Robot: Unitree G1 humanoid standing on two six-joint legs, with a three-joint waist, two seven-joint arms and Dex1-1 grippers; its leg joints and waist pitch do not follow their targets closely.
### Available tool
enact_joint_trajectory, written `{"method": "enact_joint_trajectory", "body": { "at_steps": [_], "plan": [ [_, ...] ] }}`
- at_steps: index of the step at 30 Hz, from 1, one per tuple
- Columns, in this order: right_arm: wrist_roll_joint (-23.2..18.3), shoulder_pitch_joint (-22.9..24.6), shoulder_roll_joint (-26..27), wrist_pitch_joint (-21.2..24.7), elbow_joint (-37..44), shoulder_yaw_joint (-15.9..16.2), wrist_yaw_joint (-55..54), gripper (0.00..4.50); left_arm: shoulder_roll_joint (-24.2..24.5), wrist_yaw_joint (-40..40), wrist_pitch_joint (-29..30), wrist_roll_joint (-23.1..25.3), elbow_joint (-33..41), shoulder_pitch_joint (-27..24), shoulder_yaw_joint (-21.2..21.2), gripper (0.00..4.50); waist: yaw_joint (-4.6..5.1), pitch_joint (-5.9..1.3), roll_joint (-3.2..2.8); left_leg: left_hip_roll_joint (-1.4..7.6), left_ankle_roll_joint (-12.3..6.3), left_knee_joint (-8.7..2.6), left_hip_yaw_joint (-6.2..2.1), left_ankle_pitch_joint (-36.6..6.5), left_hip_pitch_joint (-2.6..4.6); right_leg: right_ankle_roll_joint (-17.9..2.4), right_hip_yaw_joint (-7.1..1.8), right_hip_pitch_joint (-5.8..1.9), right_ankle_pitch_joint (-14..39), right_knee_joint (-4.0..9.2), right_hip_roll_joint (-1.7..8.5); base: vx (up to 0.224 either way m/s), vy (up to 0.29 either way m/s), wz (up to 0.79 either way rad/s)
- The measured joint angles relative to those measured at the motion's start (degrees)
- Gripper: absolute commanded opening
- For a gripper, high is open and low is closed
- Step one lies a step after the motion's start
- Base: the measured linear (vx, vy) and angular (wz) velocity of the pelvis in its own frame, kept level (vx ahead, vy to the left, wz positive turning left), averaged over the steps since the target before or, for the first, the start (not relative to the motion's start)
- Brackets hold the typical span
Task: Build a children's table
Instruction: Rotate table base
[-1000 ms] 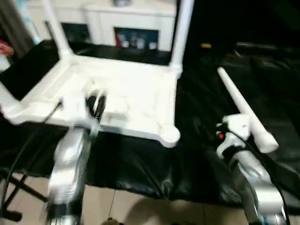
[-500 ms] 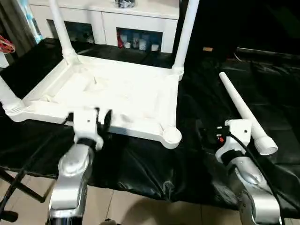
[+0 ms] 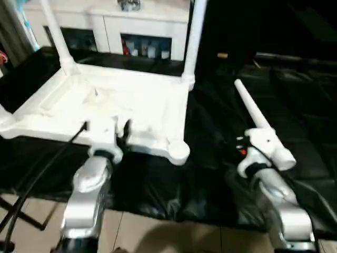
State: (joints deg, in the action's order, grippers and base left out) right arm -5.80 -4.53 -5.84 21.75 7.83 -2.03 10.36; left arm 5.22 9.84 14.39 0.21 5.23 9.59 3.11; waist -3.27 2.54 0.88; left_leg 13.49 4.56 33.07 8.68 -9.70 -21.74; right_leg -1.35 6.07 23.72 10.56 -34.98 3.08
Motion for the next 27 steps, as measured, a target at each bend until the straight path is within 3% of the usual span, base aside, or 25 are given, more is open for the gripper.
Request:
{"method": "enact_joint_trajectory", "body": {
  "at_steps": [2, 5, 7, 9, 10, 11, 12, 13, 14, 17, 19, 22, 27],
  "plan": [
    [0.0, -0.6, 0.0, 0.3, -0.3, 0.4, 0.1, 4.5, 0.0, 0.5, -0.2, -0.4, -0.1, 0.0, -0.2, 2.07, -0.1, 0.07, -0.24, -0.03, 0.97, 0.13, -0.14, 0.6, 0.2, 0.2, 0.01, -0.16, -0.2, 0.25, 0.12, 0.0, 0.0, 0.0],
    [-0.4, -0.9, 0.2, 0.6, -0.3, 0.5, 0.1, 4.5, -0.1, 1.7, -0.2, -0.9, 0.0, 0.0, -0.5, 2.07, -0.02, 0.27, -0.67, -0.17, 1.1, 0.22, -0.3, 0.7, 0.54, 0.7, -0.23, -1.0, -0.4, 1.44, 0.32, -0.018, 0.075, -0.02],
    [-0.3, -2.2, 0.3, 0.6, -0.8, 1.1, 0.1, 4.5, 0.2, 2.2, 0.2, -1.1, 0.0, -0.1, -0.6, 2.07, -0.34, 0.42, -1.21, 0.22, 0.9, 0.8, 1.63, 0.3, 1.5, 1.1, -2.1, -0.44, -0.7, 2.08, -0.75, -0.06, 0.077, -0.37],
    [-0.2, -2.4, 0.3, 0.6, -1.1, 1.4, 0.0, 4.5, 0.5, 2.4, 0.2, -1.5, 0.0, -0.1, -0.5, 2.07, -0.04, 0.41, -1.27, 0.26, 0.68, 1.64, 2.62, -1.0, 2.21, 1.1, -2.64, -0.19, -0.7, 2.12, -0.71, -0.027, 0.081, -0.63],
    [-0.1, -2.3, 0.4, 0.6, -1.5, 1.4, -0.1, 4.5, 0.6, 2.4, 0.2, -1.8, 0.0, -0.1, -0.5, 2.07, 0.39, 0.46, -1.16, 0.26, 0.56, 2.01, 2.61, -1.7, 2.41, 1.1, -2.51, -0.2, -0.7, 2.32, -0.46, 0.027, 0.131, -0.64],
    [-0.1, -2.2, 0.4, 0.6, -1.6, 1.4, -0.2, 4.5, 0.7, 2.4, 0.2, -1.8, 0.0, 0.0, -0.5, 2.07, 1.1, 0.63, -1.28, -0.16, 0.45, 1.93, 1.51, -1.9, 2.11, 1.2, -1.83, -0.85, -0.7, 2.55, 0.52, 0.027, 0.131, -0.64],
    [-0.1, -2.0, 0.3, 0.6, -1.7, 1.3, -0.3, 4.5, 0.6, 2.4, 0.2, -2.0, -0.1, 0.0, -0.6, 2.07, 1.83, 0.64, -1.14, -0.57, 0.47, 1.75, 0.95, -2.0, 2.27, 1.2, -1.49, -0.96, -0.7, 3.04, 0.73, 0.028, 0.084, -0.33],
    [-0.1, -2.0, 0.2, 0.6, -1.8, 1.2, -0.4, 4.5, 0.5, 2.4, 0.3, -2.1, -0.2, 0.0, -1.0, 2.07, 2.7, 0.66, -0.95, -1.21, 0.47, 1.33, 0.6, -2.0, 2.76, 1.2, -0.96, -1.05, -0.7, 3.31, 1.38, 0.0, 0.0, 0.0],
    [-0.1, -2.0, 0.2, 0.6, -1.8, 1.2, -0.4, 4.5, 0.5, 2.5, 0.4, -2.1, -0.1, 0.0, -1.3, 2.07, 3.26, 0.67, -0.92, -1.6, 0.5, 1.13, 0.14, -2.1, 2.77, 1.2, -0.54, -1.17, -0.7, 3.5, 1.63, 0.0, 0.0, 0.0],
    [-0.1, -2.3, 0.1, 0.6, -2.1, 1.4, -0.1, 4.5, 0.8, 2.8, 0.5, -2.1, 0.7, -0.3, -1.7, 2.07, 4.56, 0.81, -0.86, -1.6, 0.81, 0.76, -0.66, -2.6, 4.02, 1.2, 1.14, -2.28, -0.7, 4.58, 1.91, 0.003, 0.01, -0.06],
    [-0.1, -2.7, -0.1, 0.6, -2.8, 1.4, 0.0, 4.5, 0.9, 2.7, 0.6, -2.1, 1.3, -0.8, -1.5, 2.07, 4.82, 0.93, -0.61, -1.5, 1.1, 0.6, -1.0, -3.0, 4.67, 1.2, 2.12, -2.95, -0.7, 4.66, 2.2, 0.0, 0.0, 0.0],
    [-0.1, -3.2, 0.0, 0.6, -3.8, 1.4, 0.1, 4.5, 1.1, 2.3, 0.9, -2.4, 1.3, -1.1, -0.3, 2.07, 4.95, 0.88, -0.49, -1.57, 1.42, 0.6, -1.39, -3.7, 4.89, 1.2, 2.74, -3.12, -0.7, 4.63, 2.25, 0.02, -0.004, -0.02],
    [-0.1, -4.0, 0.0, 0.6, -4.4, 1.6, 0.1, 4.5, 1.2, 2.3, 1.2, -2.7, 1.7, -1.5, -0.2, 2.07, 3.99, 0.59, 0.06, -1.67, 1.66, 0.37, -1.12, -4.5, 5.16, 0.6, 2.09, -2.89, -1.1, 3.56, 2.25, 0.083, -0.026, 0.04]
  ]
}}
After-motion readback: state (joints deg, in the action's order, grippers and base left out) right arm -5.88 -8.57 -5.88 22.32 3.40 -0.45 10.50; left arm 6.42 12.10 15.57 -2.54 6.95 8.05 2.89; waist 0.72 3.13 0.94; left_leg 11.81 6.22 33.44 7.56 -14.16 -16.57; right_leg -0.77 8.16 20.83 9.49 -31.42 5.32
